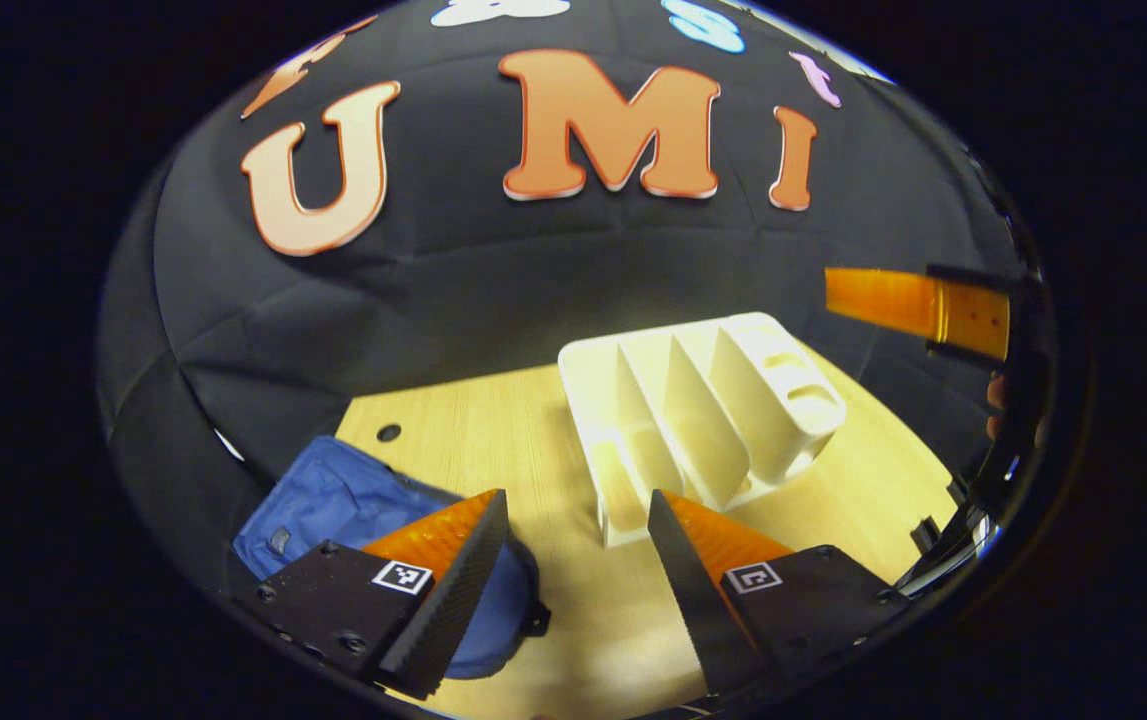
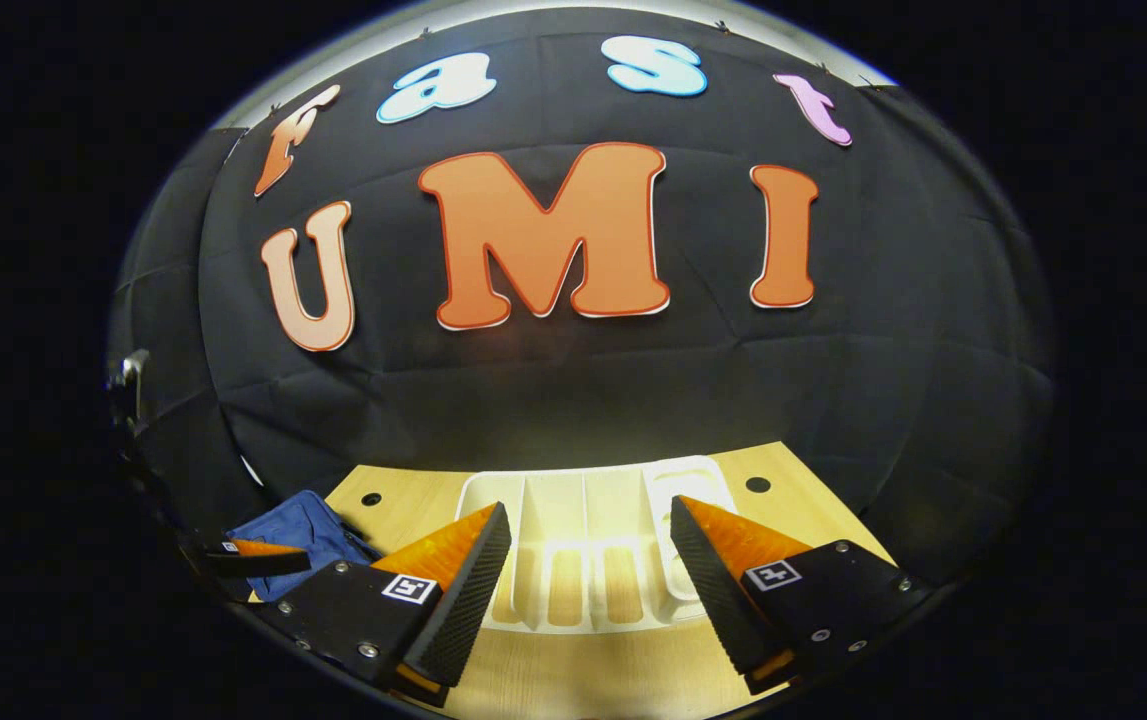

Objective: Open the schoolbag, grab two books from the bookshelf and put them into the schoolbag.

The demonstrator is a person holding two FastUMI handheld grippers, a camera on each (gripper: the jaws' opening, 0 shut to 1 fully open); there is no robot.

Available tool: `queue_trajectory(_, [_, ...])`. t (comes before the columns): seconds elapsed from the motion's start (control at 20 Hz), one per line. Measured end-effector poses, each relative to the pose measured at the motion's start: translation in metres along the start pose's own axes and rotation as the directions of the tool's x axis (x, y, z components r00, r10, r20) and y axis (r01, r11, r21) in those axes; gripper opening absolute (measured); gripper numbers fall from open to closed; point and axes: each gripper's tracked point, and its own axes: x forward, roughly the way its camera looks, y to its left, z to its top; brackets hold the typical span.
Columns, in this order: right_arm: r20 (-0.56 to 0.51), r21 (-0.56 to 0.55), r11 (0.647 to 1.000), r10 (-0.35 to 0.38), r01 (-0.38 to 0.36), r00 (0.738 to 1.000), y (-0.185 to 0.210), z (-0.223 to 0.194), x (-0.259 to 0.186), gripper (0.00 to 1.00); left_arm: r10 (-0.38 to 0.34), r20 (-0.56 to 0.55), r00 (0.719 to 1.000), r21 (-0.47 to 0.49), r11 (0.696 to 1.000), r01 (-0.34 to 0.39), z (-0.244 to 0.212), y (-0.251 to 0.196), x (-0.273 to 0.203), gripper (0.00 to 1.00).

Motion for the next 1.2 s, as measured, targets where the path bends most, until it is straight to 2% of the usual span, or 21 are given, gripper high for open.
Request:
queue_trajectory(0.25, [0.123, -0.050, 0.998, -0.020, 0.026, 0.992, -0.015, 0.040, -0.021, 0.96, 0.022, 0.149, 0.989, 0.002, 1.000, -0.022, 0.050, -0.022, -0.022, 0.95])
queue_trajectory(0.3, [0.145, -0.063, 0.998, -0.022, 0.031, 0.989, -0.017, 0.049, -0.025, 0.96, 0.021, 0.184, 0.983, -0.006, 1.000, -0.020, 0.064, -0.027, -0.026, 0.99])
queue_trajectory(0.35, [0.164, -0.070, 0.997, -0.020, 0.032, 0.986, -0.019, 0.057, -0.029, 0.96, 0.020, 0.204, 0.979, -0.012, 1.000, -0.018, 0.071, -0.031, -0.032, 0.95])
queue_trajectory(0.4, [0.178, -0.070, 0.997, -0.016, 0.029, 0.984, -0.020, 0.064, -0.034, 0.96, 0.031, 0.220, 0.975, -0.018, 0.999, -0.028, 0.078, -0.032, -0.038, 1.00])
queue_trajectory(0.45, [0.190, -0.059, 0.998, -0.017, 0.028, 0.982, -0.021, 0.071, -0.037, 0.96, 0.047, 0.252, 0.967, -0.023, 0.999, -0.042, 0.088, -0.034, -0.046, 0.95])
queue_trajectory(0.65, [0.234, -0.032, 0.999, -0.034, 0.042, 0.972, -0.029, 0.086, -0.046, 0.96, 0.133, 0.399, 0.907, -0.015, 0.990, -0.139, 0.133, -0.026, -0.070, 0.95])
queue_trajectory(0.75, [0.252, -0.041, 0.998, -0.033, 0.045, 0.967, -0.029, 0.089, -0.049, 0.96, 0.146, 0.507, 0.849, -0.030, 0.988, -0.152, 0.157, -0.027, -0.083, 0.99])
queue_trajectory(0.85, [0.266, -0.057, 0.997, -0.030, 0.047, 0.964, -0.028, 0.088, -0.052, 0.96, 0.162, 0.555, 0.816, -0.048, 0.986, -0.163, 0.163, -0.029, -0.093, 0.95])
queue_trajectory(1.05, [0.277, -0.056, 0.998, -0.024, 0.042, 0.961, -0.024, 0.083, -0.052, 0.96, 0.200, 0.575, 0.794, -0.101, 0.980, -0.173, 0.163, -0.026, -0.097, 0.95])
queue_trajectory(1.1, [0.279, -0.056, 0.998, -0.022, 0.039, 0.960, -0.023, 0.081, -0.052, 1.00, 0.213, 0.573, 0.792, -0.125, 0.977, -0.173, 0.161, -0.022, -0.096, 0.94])
queue_trajectory(1.15, [0.279, -0.058, 0.997, -0.022, 0.040, 0.960, -0.022, 0.078, -0.051, 0.96, 0.227, 0.572, 0.788, -0.151, 0.974, -0.172, 0.157, -0.019, -0.097, 0.95])
queue_trajectory(1.2, [0.278, -0.059, 0.997, -0.025, 0.043, 0.960, -0.021, 0.074, -0.050, 0.96, 0.233, 0.568, 0.789, -0.168, 0.972, -0.166, 0.155, -0.016, -0.096, 0.94])
